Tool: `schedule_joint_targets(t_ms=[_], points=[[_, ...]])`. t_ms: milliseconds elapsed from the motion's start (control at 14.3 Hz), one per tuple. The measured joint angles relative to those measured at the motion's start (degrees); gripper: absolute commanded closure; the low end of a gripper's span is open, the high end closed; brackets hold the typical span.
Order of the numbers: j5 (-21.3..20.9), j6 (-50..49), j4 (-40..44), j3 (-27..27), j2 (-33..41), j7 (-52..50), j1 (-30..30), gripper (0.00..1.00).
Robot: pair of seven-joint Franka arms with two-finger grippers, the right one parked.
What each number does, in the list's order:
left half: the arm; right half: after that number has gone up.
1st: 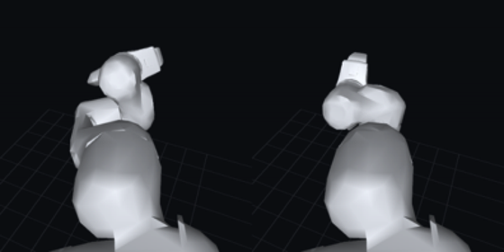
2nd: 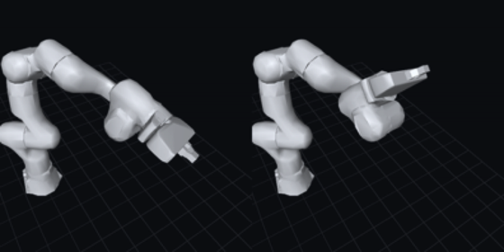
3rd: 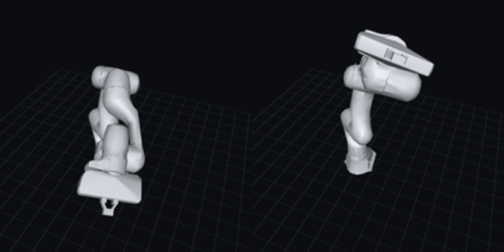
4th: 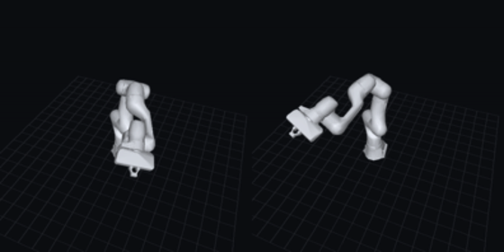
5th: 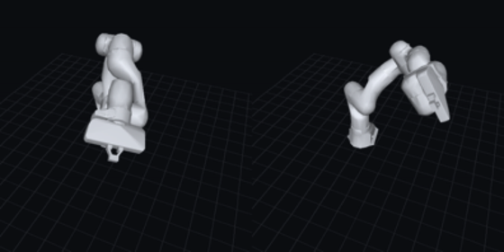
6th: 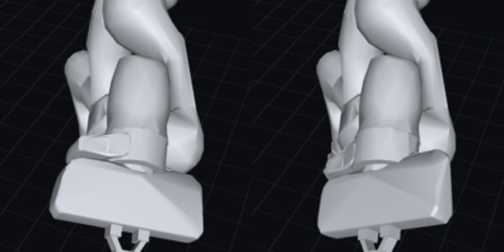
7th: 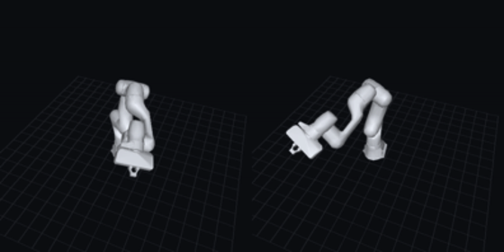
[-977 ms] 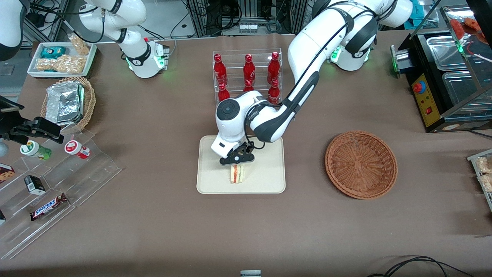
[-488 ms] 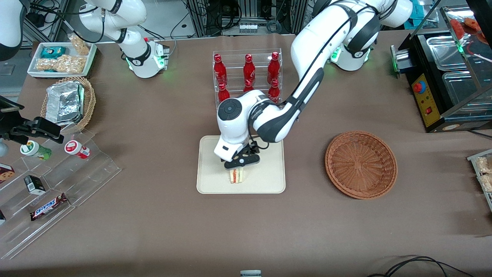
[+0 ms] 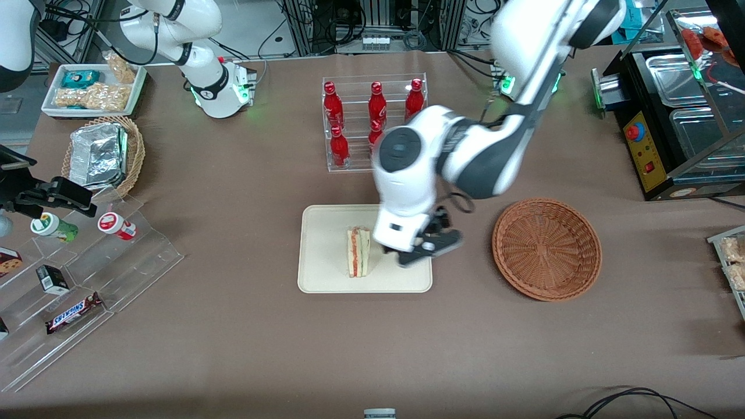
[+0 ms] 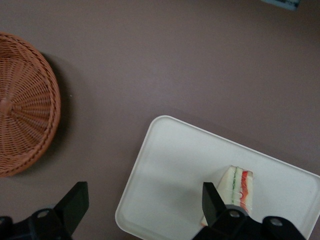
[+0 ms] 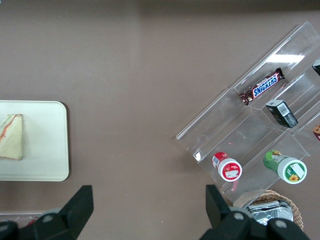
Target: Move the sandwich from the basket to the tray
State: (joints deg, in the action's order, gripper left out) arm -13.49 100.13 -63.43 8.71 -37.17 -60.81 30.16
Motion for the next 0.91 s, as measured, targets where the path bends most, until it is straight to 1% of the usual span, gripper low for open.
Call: schedule_joint_targets(t_ms=[209, 349, 488, 698, 767, 907], points=[[5.77, -2.32, -4.64, -0.13, 6.53, 10.02, -6.84, 0.0], [9.46, -7.15, -7.94, -0.22, 11.7, 19.32, -12.87, 0.0], [10.63, -14.08, -9.71, -0.3, 15.88, 28.86, -19.6, 0.0], [11.1, -21.97, -10.94, -0.37, 19.29, 41.81, -28.59, 0.0], [11.16, -23.22, -11.23, -0.37, 19.82, 44.14, -30.6, 0.0], [11.16, -24.33, -11.35, -0.36, 20.36, 45.37, -32.12, 0.0]])
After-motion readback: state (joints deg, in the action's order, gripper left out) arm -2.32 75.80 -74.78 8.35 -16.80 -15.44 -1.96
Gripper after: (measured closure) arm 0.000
